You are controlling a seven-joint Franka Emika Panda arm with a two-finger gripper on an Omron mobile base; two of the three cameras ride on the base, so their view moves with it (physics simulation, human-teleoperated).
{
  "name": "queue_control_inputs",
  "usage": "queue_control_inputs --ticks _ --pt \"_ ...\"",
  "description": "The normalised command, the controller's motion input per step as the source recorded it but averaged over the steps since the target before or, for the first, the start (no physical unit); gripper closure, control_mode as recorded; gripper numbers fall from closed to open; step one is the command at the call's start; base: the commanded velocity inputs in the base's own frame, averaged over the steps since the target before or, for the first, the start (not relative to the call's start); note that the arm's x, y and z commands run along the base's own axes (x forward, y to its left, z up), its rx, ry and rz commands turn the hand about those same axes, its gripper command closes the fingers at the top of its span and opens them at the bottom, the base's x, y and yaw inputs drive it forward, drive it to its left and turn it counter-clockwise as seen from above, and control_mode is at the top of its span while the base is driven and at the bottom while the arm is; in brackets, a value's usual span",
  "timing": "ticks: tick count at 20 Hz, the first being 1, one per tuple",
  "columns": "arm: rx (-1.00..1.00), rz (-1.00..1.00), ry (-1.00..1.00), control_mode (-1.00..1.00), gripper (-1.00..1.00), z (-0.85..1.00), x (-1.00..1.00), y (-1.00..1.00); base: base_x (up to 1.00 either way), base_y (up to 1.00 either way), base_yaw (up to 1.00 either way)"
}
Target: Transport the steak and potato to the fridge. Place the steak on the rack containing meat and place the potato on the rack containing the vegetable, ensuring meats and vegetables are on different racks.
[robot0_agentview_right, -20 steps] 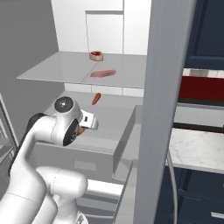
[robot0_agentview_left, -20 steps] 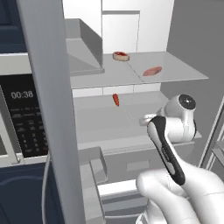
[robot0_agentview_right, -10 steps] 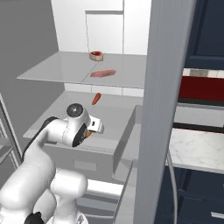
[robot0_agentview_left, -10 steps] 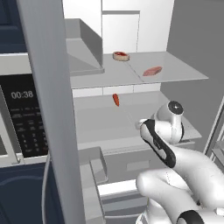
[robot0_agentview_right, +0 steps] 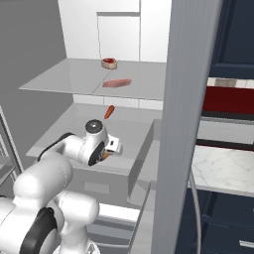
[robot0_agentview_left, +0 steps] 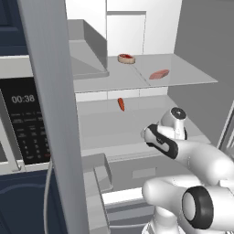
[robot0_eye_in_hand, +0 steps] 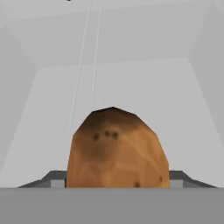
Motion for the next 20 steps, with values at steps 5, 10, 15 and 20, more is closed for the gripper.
queue_control_inputs --ticks 5,10,15,20 --pt "0.0 0.0 0.05 -1.0 1.0 -0.3 0.2 -0.05 0.0 0.0 0.0" --pt "0.0 0.0 -0.01 -1.0 1.0 -0.17 0.29 -0.02 0.0 0.0 0.0" --pt "0.0 0.0 -0.06 -1.0 1.0 -0.02 0.29 -0.01 0.0 0.0 0.0" --pt "0.0 0.0 -0.01 -1.0 1.0 -0.2 0.33 -0.02 0.0 0.0 0.0"
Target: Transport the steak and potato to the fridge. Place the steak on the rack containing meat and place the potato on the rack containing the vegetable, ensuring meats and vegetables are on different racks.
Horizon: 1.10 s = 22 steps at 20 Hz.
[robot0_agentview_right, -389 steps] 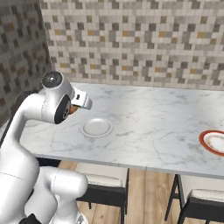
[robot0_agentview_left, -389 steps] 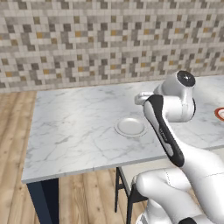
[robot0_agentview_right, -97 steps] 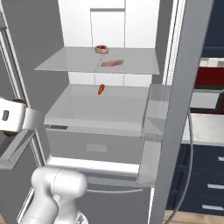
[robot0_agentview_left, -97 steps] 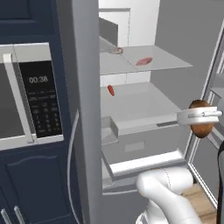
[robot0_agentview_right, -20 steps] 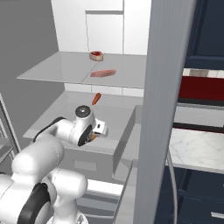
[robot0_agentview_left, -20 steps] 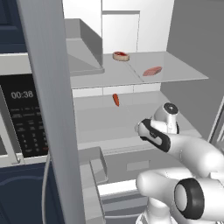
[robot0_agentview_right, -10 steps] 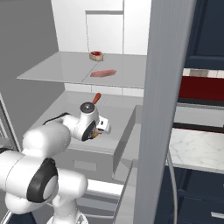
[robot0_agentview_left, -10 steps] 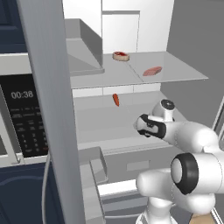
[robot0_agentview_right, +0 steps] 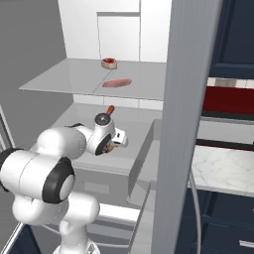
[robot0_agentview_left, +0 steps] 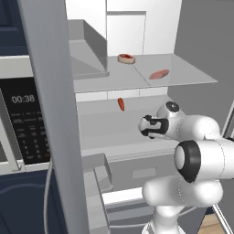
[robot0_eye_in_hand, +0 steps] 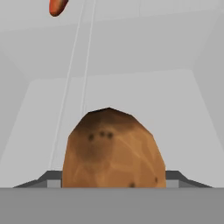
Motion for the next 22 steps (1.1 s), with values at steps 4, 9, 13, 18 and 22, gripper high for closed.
queue_control_inputs --ticks 4,9,13,18,22 --pt "0.0 0.0 0.0 -1.0 1.0 -0.36 0.29 -0.04 0.0 0.0 0.0" --pt "0.0 0.0 0.02 -1.0 1.0 -0.5 0.16 -0.04 0.0 0.0 0.0" --pt "0.0 0.0 0.01 -1.0 -1.0 -0.48 0.13 0.0 0.0 0.0 0.0" --pt "0.0 0.0 0.0 -1.0 -1.0 -0.08 0.0 0.0 0.0 0.0 0.0" --pt "0.0 0.0 0.0 -1.0 -1.0 0.0 0.0 0.0 0.0 0.0 0.0"
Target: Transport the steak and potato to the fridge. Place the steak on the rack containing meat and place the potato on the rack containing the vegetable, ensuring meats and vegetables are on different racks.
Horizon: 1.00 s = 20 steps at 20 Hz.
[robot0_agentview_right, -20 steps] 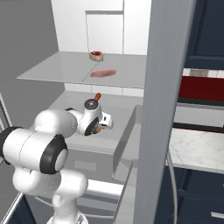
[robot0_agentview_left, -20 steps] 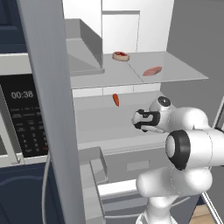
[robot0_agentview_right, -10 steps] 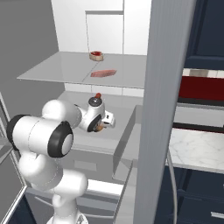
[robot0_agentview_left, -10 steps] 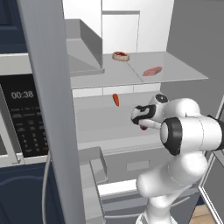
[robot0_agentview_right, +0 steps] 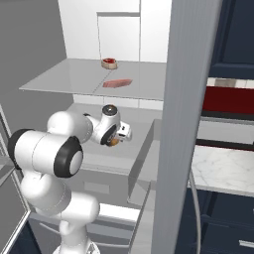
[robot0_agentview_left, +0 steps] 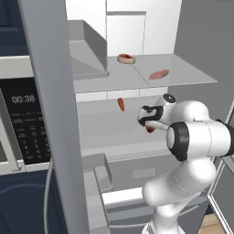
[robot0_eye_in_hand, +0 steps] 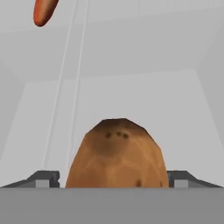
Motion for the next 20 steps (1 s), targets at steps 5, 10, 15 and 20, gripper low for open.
queue_control_inputs --ticks 5,10,15,20 --pt "0.0 0.0 0.0 -1.0 -1.0 0.0 0.0 0.0 0.0 0.0 0.0" --pt "0.0 0.0 -0.01 -1.0 -1.0 -0.01 -0.14 0.0 0.0 0.0 0.0" --pt "0.0 0.0 -0.07 -1.0 -1.0 0.0 -0.69 0.0 0.0 0.0 0.0" --pt "0.02 0.0 -0.05 -1.0 -1.0 -0.01 -0.76 0.0 0.0 0.0 0.0"
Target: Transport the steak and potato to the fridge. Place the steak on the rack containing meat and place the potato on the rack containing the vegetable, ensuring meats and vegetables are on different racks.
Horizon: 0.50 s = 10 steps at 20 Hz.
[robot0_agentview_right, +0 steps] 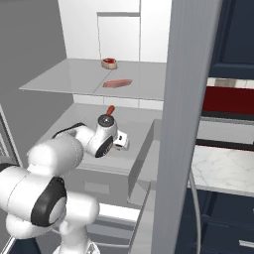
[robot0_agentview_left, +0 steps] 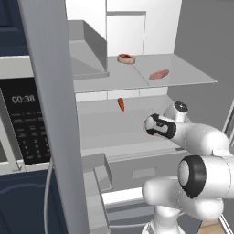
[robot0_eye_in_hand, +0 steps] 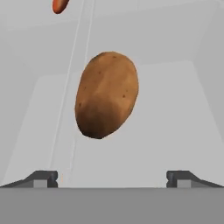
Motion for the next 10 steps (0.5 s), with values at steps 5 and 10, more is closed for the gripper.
queue_control_inputs --ticks 5,10 --pt "0.0 0.0 -0.08 -1.0 -1.0 0.13 -0.94 0.1 0.0 0.0 0.0" --pt "0.0 -0.01 0.02 -1.0 -1.0 0.69 -1.0 0.04 0.0 0.0 0.0"
